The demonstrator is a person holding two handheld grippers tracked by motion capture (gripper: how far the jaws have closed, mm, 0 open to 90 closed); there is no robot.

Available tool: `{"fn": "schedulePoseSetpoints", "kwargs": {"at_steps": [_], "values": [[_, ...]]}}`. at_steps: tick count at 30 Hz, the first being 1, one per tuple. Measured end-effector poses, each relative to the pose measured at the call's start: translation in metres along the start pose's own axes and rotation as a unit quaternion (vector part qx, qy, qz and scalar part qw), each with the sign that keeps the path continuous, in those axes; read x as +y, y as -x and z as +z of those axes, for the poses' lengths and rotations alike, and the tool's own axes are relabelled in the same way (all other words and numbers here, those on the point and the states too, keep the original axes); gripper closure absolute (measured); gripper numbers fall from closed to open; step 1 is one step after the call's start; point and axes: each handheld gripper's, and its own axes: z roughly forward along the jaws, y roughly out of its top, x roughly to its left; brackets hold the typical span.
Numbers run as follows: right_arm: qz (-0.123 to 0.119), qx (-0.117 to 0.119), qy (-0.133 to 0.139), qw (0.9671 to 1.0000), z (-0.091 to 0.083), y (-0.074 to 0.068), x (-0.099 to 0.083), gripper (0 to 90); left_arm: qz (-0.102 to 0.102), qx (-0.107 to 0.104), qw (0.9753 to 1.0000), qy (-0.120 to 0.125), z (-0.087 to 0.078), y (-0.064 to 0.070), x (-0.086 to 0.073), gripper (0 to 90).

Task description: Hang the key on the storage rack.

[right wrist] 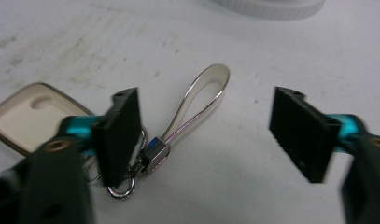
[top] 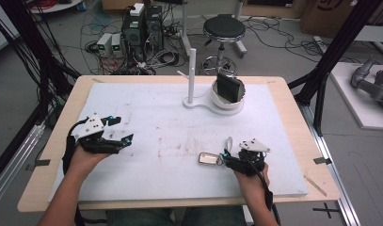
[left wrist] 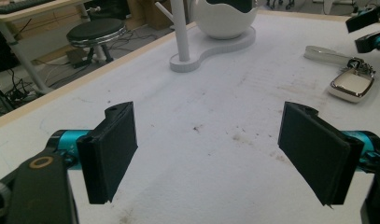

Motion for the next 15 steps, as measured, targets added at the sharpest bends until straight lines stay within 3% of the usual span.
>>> {"fn": "schedulePoseSetpoints", "kwargs": {"at_steps": [4, 6, 8, 10, 15], "values": [[0.008, 0.006, -0.041, 0.9991, 0.0103, -0.0003, -0.0013, 35.6, 0.004, -0.003, 1.0000, -0.004, 0.0011, 0.0019, 0.0000, 19.5], [0.008, 0.025, -0.049, 0.9985, 0.0087, -0.0012, -0.0003, 47.4, 0.006, -0.004, 1.0000, -0.006, 0.0017, 0.0030, -0.0001, 19.5], [-0.004, 0.025, -0.052, 0.9983, 0.0062, -0.0055, 0.0000, 54.4, 0.007, -0.007, 0.9999, -0.007, 0.0026, 0.0038, -0.0002, 19.5], [0.001, 0.037, -0.070, 0.9969, 0.0050, -0.0083, -0.0013, 55.5, 0.009, -0.007, 0.9999, -0.010, 0.0031, 0.0049, 0.0000, 19.5], [0.012, 0.045, -0.075, 0.9961, 0.0038, -0.0072, -0.0022, 58.0, 0.012, -0.010, 0.9998, -0.009, 0.0036, 0.0067, 0.0008, 19.5]]}}
